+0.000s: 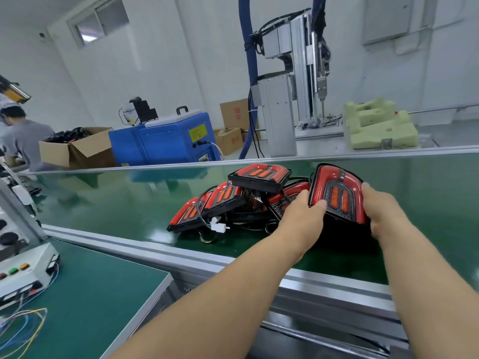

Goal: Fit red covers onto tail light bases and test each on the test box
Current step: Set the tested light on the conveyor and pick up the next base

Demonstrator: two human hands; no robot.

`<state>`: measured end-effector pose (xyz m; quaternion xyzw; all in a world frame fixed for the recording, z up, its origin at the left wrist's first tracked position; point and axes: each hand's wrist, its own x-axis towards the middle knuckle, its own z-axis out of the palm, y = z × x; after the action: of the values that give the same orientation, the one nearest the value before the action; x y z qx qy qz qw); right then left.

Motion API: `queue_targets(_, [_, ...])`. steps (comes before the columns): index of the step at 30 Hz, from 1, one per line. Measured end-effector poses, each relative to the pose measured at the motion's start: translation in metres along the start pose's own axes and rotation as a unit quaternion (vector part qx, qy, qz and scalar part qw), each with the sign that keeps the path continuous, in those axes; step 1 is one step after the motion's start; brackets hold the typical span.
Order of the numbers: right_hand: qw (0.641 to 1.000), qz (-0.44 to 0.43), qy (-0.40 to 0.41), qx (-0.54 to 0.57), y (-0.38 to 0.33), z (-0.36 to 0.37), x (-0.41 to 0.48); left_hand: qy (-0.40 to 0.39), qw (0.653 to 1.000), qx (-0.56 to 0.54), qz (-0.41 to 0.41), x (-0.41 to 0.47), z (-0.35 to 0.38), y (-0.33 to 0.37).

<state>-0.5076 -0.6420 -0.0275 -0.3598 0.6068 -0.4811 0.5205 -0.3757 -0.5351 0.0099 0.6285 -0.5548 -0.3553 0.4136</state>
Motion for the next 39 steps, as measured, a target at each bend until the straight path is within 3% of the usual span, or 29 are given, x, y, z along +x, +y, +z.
queue_targets(5, [0.986, -0.079, 0.057, -0.133, 0.004, -0.001, 0.006, -0.009, 0.991, 0.132, 0.025, -0.007, 0.007, 0.002])
queue_targets(10, [0.946, -0.157, 0.090, -0.268, 0.003, -0.002, 0.001, -0.019, 0.984, 0.176, 0.029, -0.015, 0.010, 0.004])
queue_targets(18, [0.908, -0.287, 0.120, -0.281, -0.019, 0.010, -0.030, 0.036, 0.982, 0.172, 0.068, -0.036, -0.009, 0.011])
queue_targets(29, [0.843, -0.482, -0.028, -0.236, -0.060, 0.110, -0.123, 0.159, 0.979, 0.083, 0.100, -0.066, -0.110, 0.019])
queue_targets(39, [0.812, -0.480, -0.282, -0.179, -0.052, 0.232, -0.240, 0.340, 0.938, 0.056, 0.042, -0.129, -0.241, -0.005])
